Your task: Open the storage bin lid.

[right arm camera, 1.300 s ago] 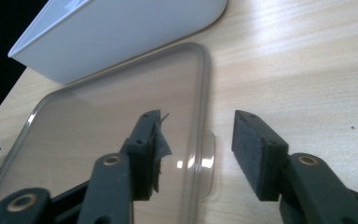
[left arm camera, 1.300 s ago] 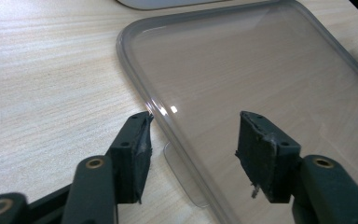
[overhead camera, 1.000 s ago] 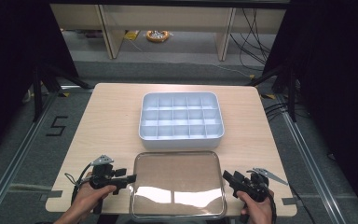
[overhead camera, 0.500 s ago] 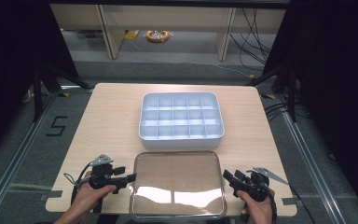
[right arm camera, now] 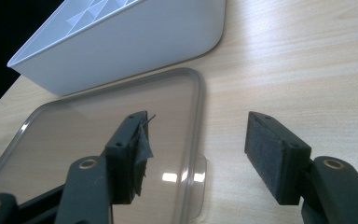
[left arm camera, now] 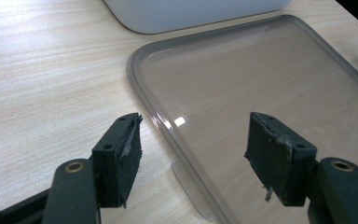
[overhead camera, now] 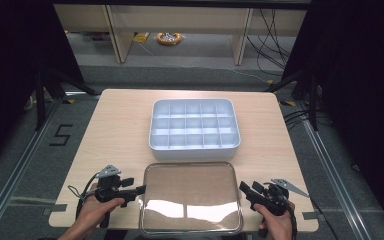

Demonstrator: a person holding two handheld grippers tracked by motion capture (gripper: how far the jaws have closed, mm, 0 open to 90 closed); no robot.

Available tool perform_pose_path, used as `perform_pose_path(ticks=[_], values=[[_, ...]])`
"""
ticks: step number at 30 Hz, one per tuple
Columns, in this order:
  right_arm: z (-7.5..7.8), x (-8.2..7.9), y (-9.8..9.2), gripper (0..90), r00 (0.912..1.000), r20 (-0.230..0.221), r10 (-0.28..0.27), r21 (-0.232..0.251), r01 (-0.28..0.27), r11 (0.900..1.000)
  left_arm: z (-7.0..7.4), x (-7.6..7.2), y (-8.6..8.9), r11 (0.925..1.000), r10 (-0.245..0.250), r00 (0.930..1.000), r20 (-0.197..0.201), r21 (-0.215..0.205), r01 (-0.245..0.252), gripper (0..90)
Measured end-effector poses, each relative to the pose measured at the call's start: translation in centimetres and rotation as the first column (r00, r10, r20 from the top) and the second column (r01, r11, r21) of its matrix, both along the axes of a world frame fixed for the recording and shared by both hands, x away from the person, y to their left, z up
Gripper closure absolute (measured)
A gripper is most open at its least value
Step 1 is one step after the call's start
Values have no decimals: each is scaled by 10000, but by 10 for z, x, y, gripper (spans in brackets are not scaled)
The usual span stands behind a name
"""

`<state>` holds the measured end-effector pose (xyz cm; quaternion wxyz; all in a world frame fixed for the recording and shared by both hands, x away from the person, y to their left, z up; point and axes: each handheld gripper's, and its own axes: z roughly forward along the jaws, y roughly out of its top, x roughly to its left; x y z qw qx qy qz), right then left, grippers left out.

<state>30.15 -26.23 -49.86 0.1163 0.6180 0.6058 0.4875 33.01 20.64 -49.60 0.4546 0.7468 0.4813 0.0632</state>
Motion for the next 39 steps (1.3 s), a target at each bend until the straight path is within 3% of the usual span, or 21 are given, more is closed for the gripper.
perform_pose_path(ticks=[3,4,5,7,10,11,13,14,19,21,25,26,27,29,30,31,32,33,36,38,39], values=[[-1,1,-2,407,9998,190,110,-459,-101,9989,0,0,0,10000,-30,10000,88,-28,30,349],[2,-1,1,405,9998,-167,-110,-147,108,9998,1,0,0,10000,-30,9999,135,3,30,348],[2,0,-1,404,10000,67,-57,-639,62,9979,1,0,0,10000,-33,9998,187,39,32,348],[4,-2,4,401,9995,-268,-193,-58,191,9998,1,0,0,10000,-17,9998,211,54,16,346],[2,1,0,396,9996,285,72,-681,-53,9977,1,1,1,10000,-18,9996,283,96,15,342],[3,-1,3,394,10000,-4,-81,-374,81,9993,1,1,1,10000,10,9995,306,81,-12,341],[2,1,0,389,9996,277,90,-756,-69,9971,2,1,2,9999,59,9994,346,136,-63,340],[3,-1,2,388,10000,-16,-26,-509,26,9987,2,2,3,9998,39,9994,354,168,-45,339],[4,-1,4,387,10000,-65,-51,-531,47,9986,2,2,5,9997,51,9990,447,222,-61,336],[2,0,1,385,9993,363,102,-978,-66,9952,2,2,5,9998,65,9992,387,201,-73,334],[2,0,1,365,9984,486,273,-1338,-206,9908,2,2,7,9997,7,9983,583,245,-21,328],[5,-3,5,358,9998,131,126,-1006,-113,9949,2,1,8,9996,22,9981,623,293,-40,326],[3,-1,2,352,9978,532,392,-1490,-309,9884,2,1,9,9996,12,9976,688,287,-32,324],[7,-5,7,341,9996,205,202,-1185,-177,9928,2,1,11,9995,-1,9974,727,329,-23,319],[5,-3,4,334,9971,540,535,-1649,-439,9853,3,1,12,9994,10,9975,706,332,-33,316],[9,-8,8,331,9998,-42,171,-1430,-176,9896,3,0,14,9993,-42,9972,741,371,15,312],[9,-8,7,327,9997,-25,244,-1578,-245,9872,2,-1,15,9994,-9,9972,754,338,-17,308],[7,-7,4,322,9980,348,527,-1850,-454,9817,2,-1,16,9996,24,9964,850,267,-47,305],[7,-8,4,315,9967,490,640,-2065,-526,9770,3,-4,20,9998,-112,9960,887,195,95,290],[8,-9,5,305,9964,543,646,-1859,-534,9811,5,-7,25,9988,-294,9959,860,409,259,279],[10,-13,7,303,9988,214,445,-1733,-401,9841,5,-8,26,9990,-230,9955,915,399,194,276]])
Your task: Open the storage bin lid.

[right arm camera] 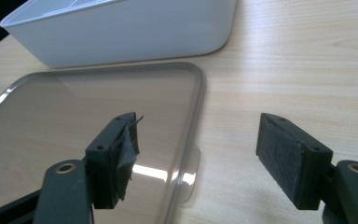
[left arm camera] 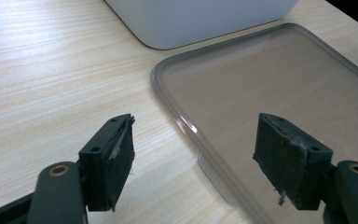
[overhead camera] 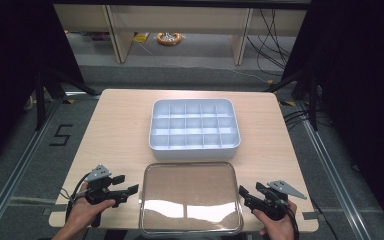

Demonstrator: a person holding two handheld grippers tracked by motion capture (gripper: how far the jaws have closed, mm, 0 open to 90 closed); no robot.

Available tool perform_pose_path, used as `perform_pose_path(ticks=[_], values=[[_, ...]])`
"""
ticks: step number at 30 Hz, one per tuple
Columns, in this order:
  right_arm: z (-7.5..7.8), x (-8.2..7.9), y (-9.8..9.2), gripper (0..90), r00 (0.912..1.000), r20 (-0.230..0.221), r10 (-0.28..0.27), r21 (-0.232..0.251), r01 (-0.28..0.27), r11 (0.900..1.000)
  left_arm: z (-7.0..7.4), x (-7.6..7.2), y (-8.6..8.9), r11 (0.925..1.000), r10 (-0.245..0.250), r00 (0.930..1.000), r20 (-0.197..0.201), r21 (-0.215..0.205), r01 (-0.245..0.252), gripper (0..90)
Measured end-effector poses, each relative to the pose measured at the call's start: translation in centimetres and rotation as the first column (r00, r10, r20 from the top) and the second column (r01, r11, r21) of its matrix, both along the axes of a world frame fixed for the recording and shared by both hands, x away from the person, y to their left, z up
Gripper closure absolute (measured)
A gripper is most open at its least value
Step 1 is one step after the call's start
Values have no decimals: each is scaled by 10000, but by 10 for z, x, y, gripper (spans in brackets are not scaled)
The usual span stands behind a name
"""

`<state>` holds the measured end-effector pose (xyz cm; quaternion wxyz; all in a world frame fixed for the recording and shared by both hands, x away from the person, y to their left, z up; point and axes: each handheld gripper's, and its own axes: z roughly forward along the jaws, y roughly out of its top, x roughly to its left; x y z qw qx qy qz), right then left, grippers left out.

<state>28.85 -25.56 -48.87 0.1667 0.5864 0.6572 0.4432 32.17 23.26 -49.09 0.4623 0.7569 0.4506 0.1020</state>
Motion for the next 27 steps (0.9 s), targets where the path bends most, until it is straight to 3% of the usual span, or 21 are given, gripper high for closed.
perform_pose_path(ticks=[1,2,3,5,6,7,8,9,11,12,13,14,15,16,17,18,21,23,24,26,27], values=[[-3,2,-3,302,9983,477,341,-325,-326,9989,1,-1,2,10000,-82,10000,-14,19,82,273],[-1,-1,-2,299,9993,249,267,-281,-260,9993,0,-2,3,10000,-33,10000,35,-90,34,268],[-2,0,-2,294,9985,498,234,-194,-225,9996,0,-3,4,9998,-42,10000,49,-208,43,264],[-2,-3,-3,285,9986,450,274,-304,-261,9992,1,-5,7,9998,-172,9999,-17,-95,172,255],[0,-7,0,285,9998,190,14,-48,-13,10000,0,-7,8,9998,-74,10000,3,-167,74,253],[-2,-5,-4,282,9980,566,278,-311,-261,9992,1,-8,9,9998,-166,9999,-37,-102,165,249],[2,-11,-1,278,9999,20,-126,-59,126,9999,0,-9,10,9996,-226,9997,-1,-174,226,246],[1,-10,-6,274,9992,353,175,-390,-161,9991,0,-10,9,9996,-75,9999,-98,-274,72,243],[-1,-11,-7,264,9982,590,148,-367,-127,9992,0,-12,12,9994,-263,9996,-62,-211,262,234],[-1,-12,-7,259,9982,571,166,-228,-153,9996,-1,-13,12,9991,-167,9999,-34,-391,165,232],[0,-15,-4,255,9995,276,-120,97,118,9999,0,-14,13,9994,-243,9997,-39,-238,242,228],[-1,-14,-8,252,9981,561,248,-261,-234,9994,0,-15,14,9991,-298,9996,5,-303,298,223],[1,-16,-9,246,9991,407,153,-364,-138,9992,0,-16,15,9991,-363,9993,-65,-208,361,219],[1,-19,-7,239,9998,220,19,-153,-16,9999,-1,-18,14,9990,-237,9997,-25,-375,236,217],[0,-18,-9,234,9987,454,219,-363,-203,9991,-1,-19,14,9983,-318,9995,-22,-498,316,216],[-1,-18,-9,231,9979,606,216,-243,-202,9995,-1,-21,15,9985,-248,9996,-120,-500,242,215],[-1,-21,-9,230,9975,569,411,-198,-400,9990,0,-25,16,9981,-352,9993,145,-507,358,213],[0,-25,-7,229,9985,513,215,-117,-209,9997,0,-28,15,9979,-226,9996,138,-602,234,213],[0,-25,-10,228,9972,599,440,-193,-429,9989,0,-30,15,9981,-209,9998,79,-581,213,213],[2,-30,-6,228,9993,365,97,65,-100,9999,-1,-32,16,9982,-306,9995,99,-510,311,215],[3,-30,-9,227,9984,448,332,-235,-322,9992,-1,-33,15,9974,-299,9995,110,-655,306,215]])
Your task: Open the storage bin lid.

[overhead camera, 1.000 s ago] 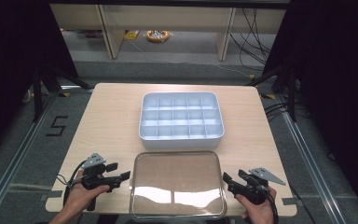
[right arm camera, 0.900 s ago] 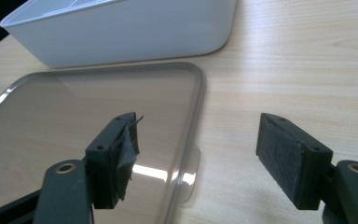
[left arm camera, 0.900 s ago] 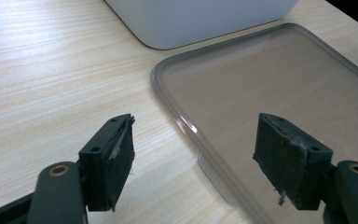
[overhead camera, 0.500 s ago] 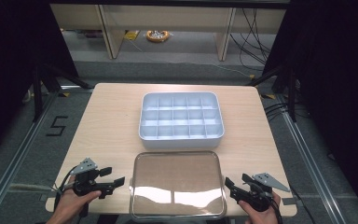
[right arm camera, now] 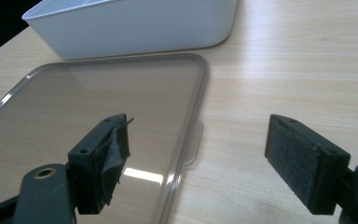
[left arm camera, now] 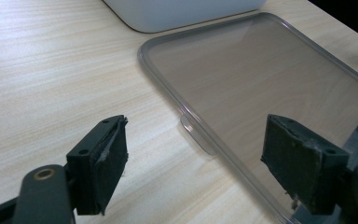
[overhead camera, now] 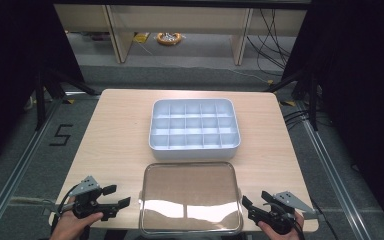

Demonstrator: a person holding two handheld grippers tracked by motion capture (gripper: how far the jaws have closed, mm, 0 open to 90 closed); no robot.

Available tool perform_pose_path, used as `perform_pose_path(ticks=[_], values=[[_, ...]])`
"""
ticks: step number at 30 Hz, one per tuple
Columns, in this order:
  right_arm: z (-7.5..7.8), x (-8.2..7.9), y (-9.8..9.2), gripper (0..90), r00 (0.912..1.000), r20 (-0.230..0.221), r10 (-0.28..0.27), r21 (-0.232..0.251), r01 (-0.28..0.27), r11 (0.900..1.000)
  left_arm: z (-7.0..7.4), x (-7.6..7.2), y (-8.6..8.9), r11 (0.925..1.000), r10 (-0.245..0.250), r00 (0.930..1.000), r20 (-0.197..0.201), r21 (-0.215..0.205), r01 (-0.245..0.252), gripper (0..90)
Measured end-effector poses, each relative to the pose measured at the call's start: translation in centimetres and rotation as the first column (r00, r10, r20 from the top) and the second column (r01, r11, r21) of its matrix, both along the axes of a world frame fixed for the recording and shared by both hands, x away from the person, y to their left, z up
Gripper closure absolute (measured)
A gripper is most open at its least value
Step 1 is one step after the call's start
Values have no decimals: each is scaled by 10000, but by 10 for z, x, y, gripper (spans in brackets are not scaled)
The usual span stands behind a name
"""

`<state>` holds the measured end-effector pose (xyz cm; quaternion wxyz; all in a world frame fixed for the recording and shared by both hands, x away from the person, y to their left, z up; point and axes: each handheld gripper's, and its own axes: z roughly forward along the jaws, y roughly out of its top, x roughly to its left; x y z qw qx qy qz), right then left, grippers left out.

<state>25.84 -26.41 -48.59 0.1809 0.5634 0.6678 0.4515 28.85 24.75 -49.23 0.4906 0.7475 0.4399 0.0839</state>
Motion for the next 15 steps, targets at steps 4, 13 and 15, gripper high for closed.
perform_pose_path(ticks=[4,13,15], values=[[1,-5,3,227,9997,7,-236,411,236,9989,1,-5,1,9999,-35,10000,24,130,35,216],[2,-10,1,227,9993,288,-224,361,213,9991,1,-14,-2,9998,-134,9999,68,146,133,219],[1,-9,0,227,9986,498,-179,333,163,9993,2,-14,-2,9997,-111,9999,89,212,110,219]])
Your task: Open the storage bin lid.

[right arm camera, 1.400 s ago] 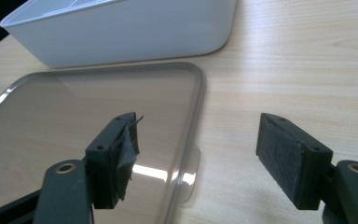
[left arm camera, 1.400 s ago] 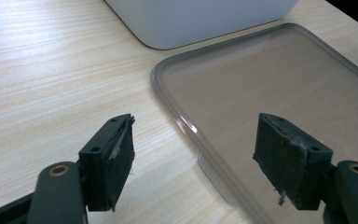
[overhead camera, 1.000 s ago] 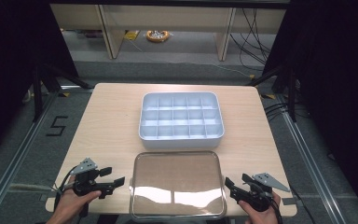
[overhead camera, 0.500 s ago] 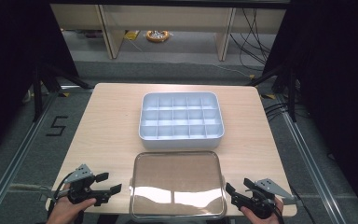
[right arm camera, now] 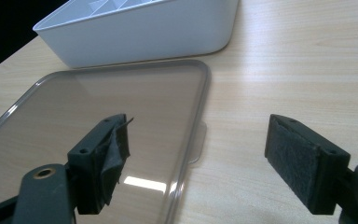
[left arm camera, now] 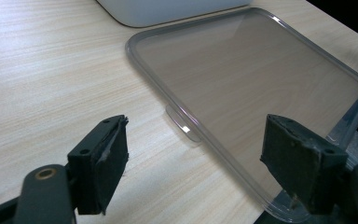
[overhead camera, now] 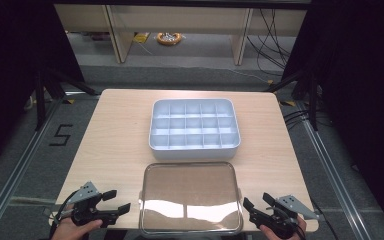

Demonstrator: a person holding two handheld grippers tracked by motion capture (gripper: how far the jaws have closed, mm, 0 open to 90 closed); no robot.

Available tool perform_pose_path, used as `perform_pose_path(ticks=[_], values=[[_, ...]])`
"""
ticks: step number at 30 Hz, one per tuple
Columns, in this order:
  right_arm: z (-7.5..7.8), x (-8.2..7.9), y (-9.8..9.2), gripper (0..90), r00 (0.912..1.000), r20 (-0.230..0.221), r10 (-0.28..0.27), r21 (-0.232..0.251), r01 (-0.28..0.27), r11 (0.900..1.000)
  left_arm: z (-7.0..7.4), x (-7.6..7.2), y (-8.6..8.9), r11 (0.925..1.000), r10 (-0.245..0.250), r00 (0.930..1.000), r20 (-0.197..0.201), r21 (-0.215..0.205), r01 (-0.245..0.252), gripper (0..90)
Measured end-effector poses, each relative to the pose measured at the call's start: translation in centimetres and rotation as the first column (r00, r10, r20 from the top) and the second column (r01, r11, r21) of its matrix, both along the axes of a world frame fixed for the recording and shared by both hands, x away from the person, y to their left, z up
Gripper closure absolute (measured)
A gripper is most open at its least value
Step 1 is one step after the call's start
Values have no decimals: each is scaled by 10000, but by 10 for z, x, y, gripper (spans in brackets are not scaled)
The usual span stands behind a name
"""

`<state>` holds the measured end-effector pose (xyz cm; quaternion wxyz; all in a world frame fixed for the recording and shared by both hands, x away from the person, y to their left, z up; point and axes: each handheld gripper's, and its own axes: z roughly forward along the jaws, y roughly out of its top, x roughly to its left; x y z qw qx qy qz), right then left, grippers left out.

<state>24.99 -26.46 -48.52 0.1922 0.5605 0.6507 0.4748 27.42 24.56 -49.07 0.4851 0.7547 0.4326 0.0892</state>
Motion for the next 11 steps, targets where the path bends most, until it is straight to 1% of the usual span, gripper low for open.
perform_pose_path(ticks=[2,6,7,8,9,10,11], values=[[0,0,-1,228,10000,10,3,-113,-3,9999,0,0,0,10000,-8,10000,-34,-74,7,220],[0,1,-1,230,10000,-13,-63,-45,63,10000,0,0,0,9998,152,9999,-50,-108,-152,221],[0,1,-1,230,10000,-18,-57,-14,57,10000,0,1,0,9999,74,10000,11,-73,-74,221],[0,-1,2,230,9992,-316,-226,363,238,9991,0,1,0,9999,70,10000,-2,-78,-70,221],[-1,1,-1,230,10000,-22,-52,-12,52,10000,0,1,0,10000,41,10000,-19,-90,-42,222],[-1,1,-1,231,10000,-25,-59,-32,59,10000,-1,1,0,9999,117,9999,-124,-107,-118,221],[-1,1,0,231,9999,-108,-28,142,30,9999,-1,1,0,9999,128,9999,-113,-87,-129,222]])
